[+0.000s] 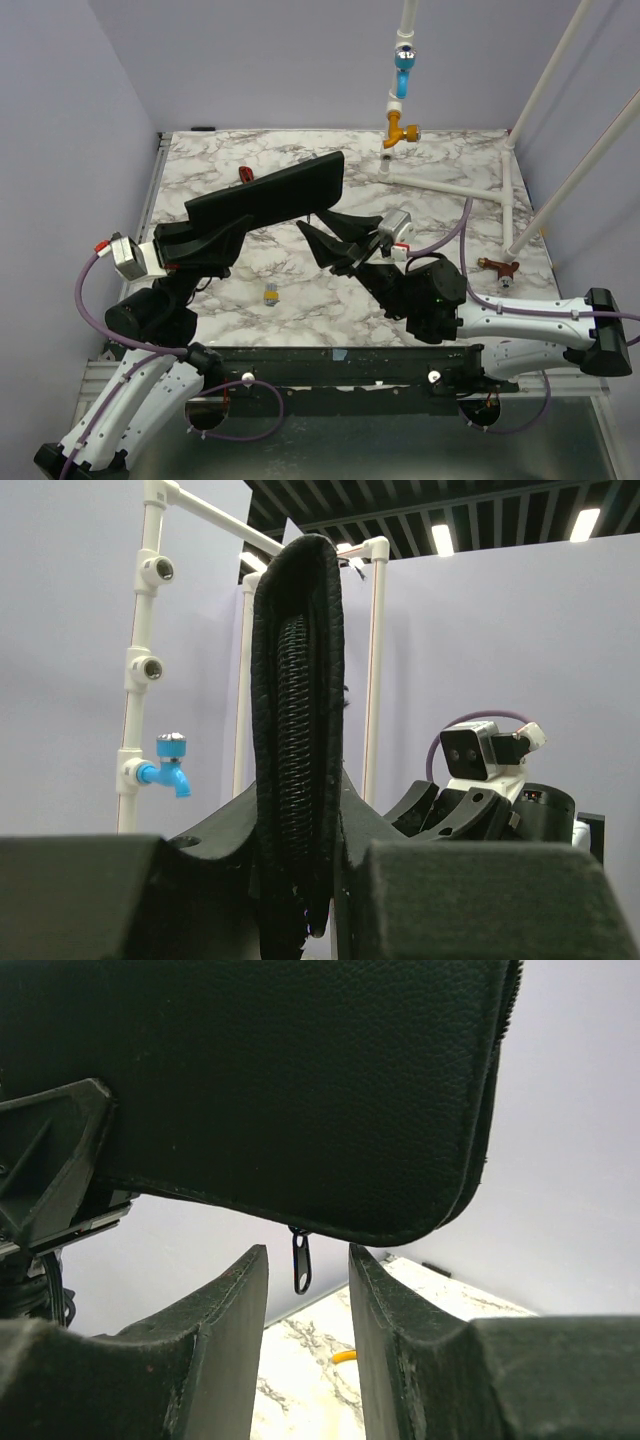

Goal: Sort the hair-cutting tools
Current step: Zip the hairdressing tool bag at the center of the board.

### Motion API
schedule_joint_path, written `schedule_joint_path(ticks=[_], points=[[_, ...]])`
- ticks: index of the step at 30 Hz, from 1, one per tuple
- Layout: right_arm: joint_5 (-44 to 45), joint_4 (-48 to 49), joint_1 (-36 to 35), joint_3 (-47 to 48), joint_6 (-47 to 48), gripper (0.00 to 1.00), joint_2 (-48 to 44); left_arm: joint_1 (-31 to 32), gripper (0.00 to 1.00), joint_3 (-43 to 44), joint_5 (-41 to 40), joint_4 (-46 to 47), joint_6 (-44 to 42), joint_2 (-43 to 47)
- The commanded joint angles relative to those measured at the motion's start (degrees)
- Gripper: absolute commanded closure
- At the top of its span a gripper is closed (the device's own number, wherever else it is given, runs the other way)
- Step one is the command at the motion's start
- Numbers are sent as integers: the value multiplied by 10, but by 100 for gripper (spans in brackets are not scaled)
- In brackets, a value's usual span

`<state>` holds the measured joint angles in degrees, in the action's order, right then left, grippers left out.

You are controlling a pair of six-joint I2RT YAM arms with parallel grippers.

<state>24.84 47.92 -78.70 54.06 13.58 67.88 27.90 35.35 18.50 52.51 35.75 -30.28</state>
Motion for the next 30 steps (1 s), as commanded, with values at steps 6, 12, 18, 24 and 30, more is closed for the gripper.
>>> schedule_joint_path(ticks=[6,12,18,24,30], points=[[19,7,-3,27,9,59,19,6,100,3,-21,21,-10,9],[20,10,-4,31,12,69,23,8,100,0,-24,20,-11,11],[21,5,-4,30,11,79,22,8,100,0,-26,18,-14,14],[24,-3,-3,27,10,89,20,8,100,-2,-26,19,-12,13],[30,-6,-4,21,16,99,12,8,100,-2,-29,14,-13,16]])
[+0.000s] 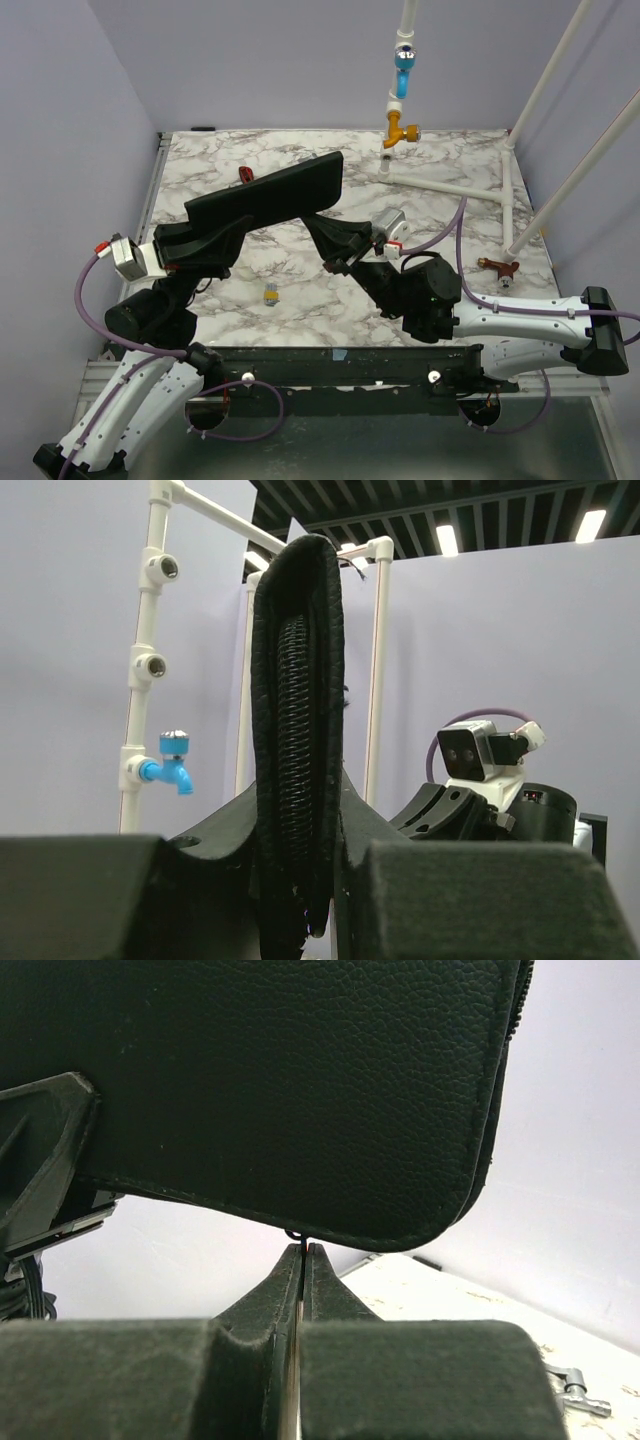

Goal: Sort the hair-cutting tools
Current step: Zip the hairdressing tool bag at the center of the board.

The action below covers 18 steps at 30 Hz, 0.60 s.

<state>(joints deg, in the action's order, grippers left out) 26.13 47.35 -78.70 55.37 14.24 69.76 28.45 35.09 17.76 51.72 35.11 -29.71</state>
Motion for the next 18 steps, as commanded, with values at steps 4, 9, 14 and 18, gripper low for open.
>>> schedule_joint_path(ticks=[4,9,14,18], points=[[59,-37,-4,19,22,99,-4,3,100,-2,-29,10,-12,19],[149,-52,-4,3,48,99,-14,3,100,-5,-47,-20,-24,39],[192,-54,-3,-21,69,99,-43,3,100,-6,-53,-42,-24,50],[216,-59,-4,-30,93,99,-59,3,100,3,-53,-91,-20,62]])
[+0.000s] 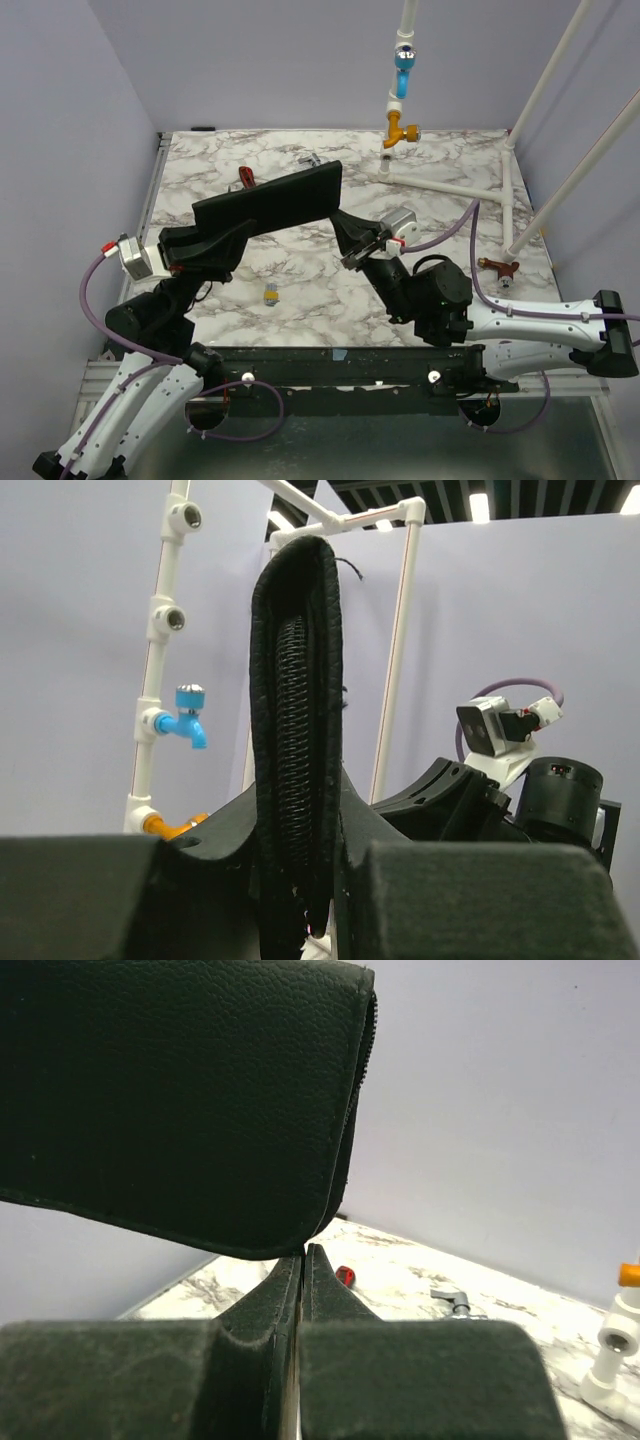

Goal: Sort the hair-cutting tools
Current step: Zip the hairdressing tool bag at the center of the board.

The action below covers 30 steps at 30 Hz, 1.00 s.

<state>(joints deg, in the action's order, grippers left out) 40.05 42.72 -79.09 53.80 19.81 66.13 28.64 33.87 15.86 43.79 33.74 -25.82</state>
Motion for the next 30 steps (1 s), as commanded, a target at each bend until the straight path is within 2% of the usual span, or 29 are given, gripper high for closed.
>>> schedule_joint_path(ticks=[1,6,18,22,30], points=[[80,-13,0,-18,45,100,-27,1,100,21,-31,-33,-6,27],[90,-18,0,-23,86,99,-49,1,100,55,-17,-152,-17,43],[81,-86,1,-10,163,99,-73,1,100,98,4,-328,-58,76],[67,-118,1,-2,163,99,-76,1,100,96,42,-350,-65,90],[91,-113,0,0,163,100,-84,1,100,67,120,-364,-40,99]])
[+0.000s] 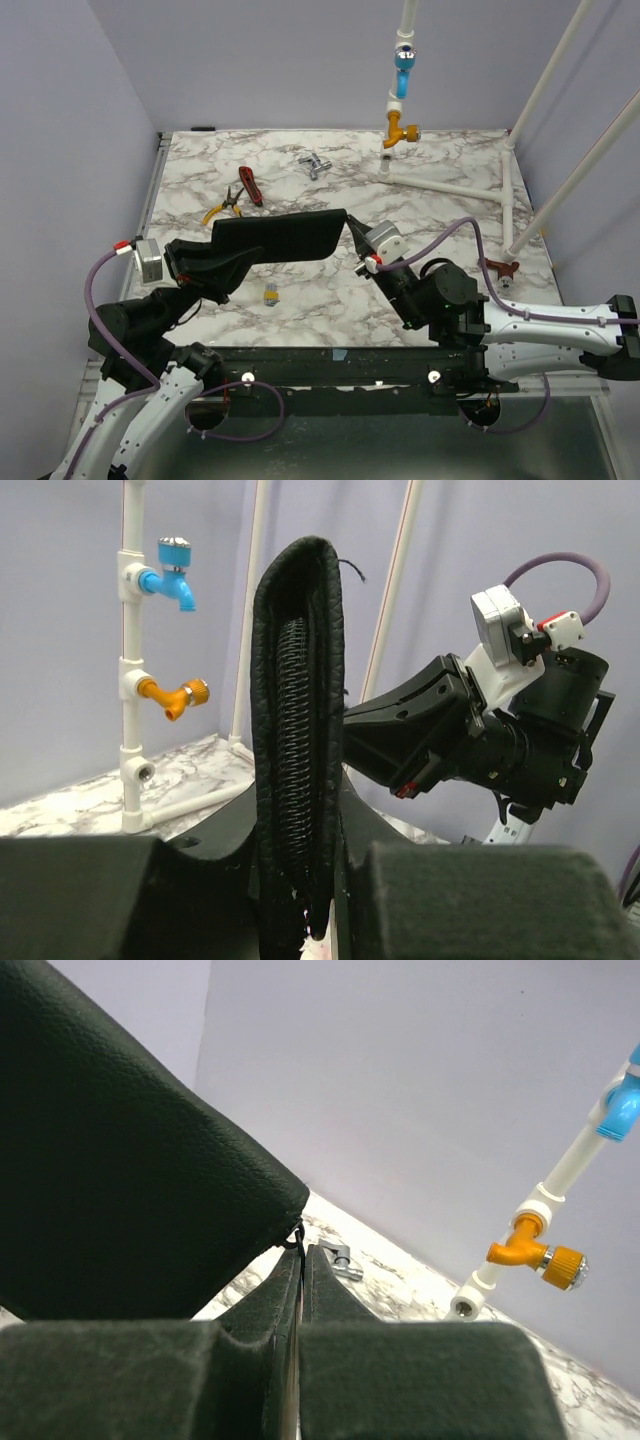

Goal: Sort the hair-cutting tools
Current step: Zip the hairdressing tool bag at the center of the board, then place the hairdressing tool bag at the center of the board.

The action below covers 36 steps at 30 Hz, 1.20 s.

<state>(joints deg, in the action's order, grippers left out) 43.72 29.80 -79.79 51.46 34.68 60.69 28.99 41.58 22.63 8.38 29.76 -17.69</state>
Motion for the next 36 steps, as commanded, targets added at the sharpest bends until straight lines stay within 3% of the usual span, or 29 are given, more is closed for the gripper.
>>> schedule_joint_path(ticks=[1,3,4,5,7,9,10,15,21,27,31,36], points=[[56,15,7,22,11,99,-34,-3,100,-17,50,-10,2,21],[47,-20,7,26,-18,99,-45,-3,100,-30,31,-11,8,28],[35,-61,7,33,-43,94,-49,-2,100,-33,11,-14,10,27],[26,-98,7,44,-79,72,-51,-3,100,-36,-10,-19,15,25],[25,-171,7,63,-138,39,-48,-3,100,-32,-56,-36,24,8],[37,-227,7,71,-193,16,-44,-3,100,-20,-90,-56,31,-21],[44,-248,7,70,-221,10,-47,-4,100,-16,-102,-61,36,-41],[49,-310,7,52,-342,5,-68,-7,100,-31,-106,-31,99,-148],[72,-303,7,-11,-435,5,-71,-5,100,-109,-42,133,208,-312],[87,-303,8,-59,-487,5,-78,20,90,-138,-89,207,202,-440],[99,-279,9,-92,-505,5,-87,22,79,-155,-116,244,220,-511],[110,-278,10,-130,-530,5,-98,22,50,-154,-144,227,218,-562]])
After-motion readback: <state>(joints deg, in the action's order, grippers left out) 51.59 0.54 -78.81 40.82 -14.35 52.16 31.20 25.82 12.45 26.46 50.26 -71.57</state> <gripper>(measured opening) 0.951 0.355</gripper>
